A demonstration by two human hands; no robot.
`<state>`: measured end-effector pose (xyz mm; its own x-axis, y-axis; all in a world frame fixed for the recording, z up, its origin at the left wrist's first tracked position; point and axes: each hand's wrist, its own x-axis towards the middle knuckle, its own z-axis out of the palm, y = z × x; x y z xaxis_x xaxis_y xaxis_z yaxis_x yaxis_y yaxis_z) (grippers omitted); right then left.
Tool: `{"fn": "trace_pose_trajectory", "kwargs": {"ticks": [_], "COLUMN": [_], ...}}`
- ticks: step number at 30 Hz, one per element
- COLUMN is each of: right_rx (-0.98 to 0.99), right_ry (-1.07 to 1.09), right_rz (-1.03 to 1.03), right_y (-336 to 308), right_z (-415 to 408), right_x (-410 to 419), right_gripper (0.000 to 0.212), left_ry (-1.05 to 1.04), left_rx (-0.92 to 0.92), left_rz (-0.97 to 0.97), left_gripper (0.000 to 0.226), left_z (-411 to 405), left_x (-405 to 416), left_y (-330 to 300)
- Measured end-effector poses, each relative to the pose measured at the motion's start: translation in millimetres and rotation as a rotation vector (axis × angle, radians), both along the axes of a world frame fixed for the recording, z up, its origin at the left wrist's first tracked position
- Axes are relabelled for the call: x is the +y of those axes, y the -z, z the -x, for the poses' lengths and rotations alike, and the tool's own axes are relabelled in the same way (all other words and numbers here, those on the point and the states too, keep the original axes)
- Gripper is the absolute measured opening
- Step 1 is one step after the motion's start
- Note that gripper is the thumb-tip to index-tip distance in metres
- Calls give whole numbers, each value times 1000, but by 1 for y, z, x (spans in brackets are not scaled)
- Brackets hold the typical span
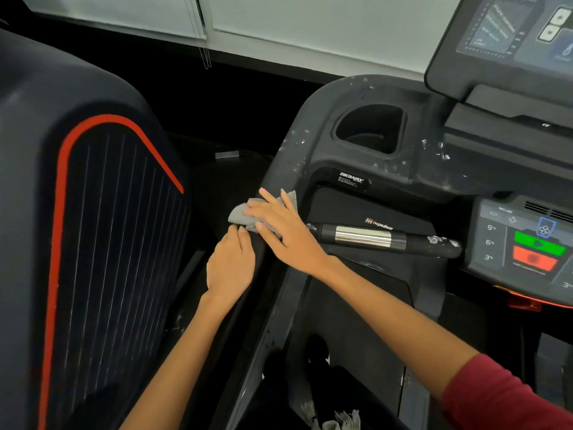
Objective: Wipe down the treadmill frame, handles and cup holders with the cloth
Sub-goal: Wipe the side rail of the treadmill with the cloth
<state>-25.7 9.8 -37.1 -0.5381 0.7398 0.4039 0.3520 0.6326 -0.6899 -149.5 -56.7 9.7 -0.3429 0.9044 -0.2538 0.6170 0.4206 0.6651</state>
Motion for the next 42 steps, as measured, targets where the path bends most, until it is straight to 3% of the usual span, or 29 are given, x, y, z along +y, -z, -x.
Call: {"fn": "trace_pose_trajectory", "kwargs": {"ticks": [5, 11, 21, 27, 32, 35, 42], "right_rx": [-138, 0, -61, -114, -66, -103, -188], "right_ry": [-130, 161, 461, 194, -59, -113, 332], "right_rz": [-100, 66, 94, -67, -77, -116, -254], "right_y": [2, 6, -6, -9, -1, -2, -1], "right_z": [-12, -29, -2, 10, -9, -28, -50], "right_x": [39, 98, 147, 99, 72, 86, 151], "right_gripper": [32, 32, 35, 30, 26, 27, 21], "left_ry": [40, 83, 37, -88, -66, -27, 8], "left_rx": [91, 168, 120, -104, -57, 25, 137], "left_rz": [-34, -25, -20, 1, -5, 3, -27], "left_gripper": [38, 50, 44, 43, 29, 33, 39], "left_z": [-5, -12, -19, -13, -13, -16, -23], "left_x": [11, 32, 57, 59, 60, 63, 79], "left_y": [4, 4, 1, -1, 3, 1, 5]}}
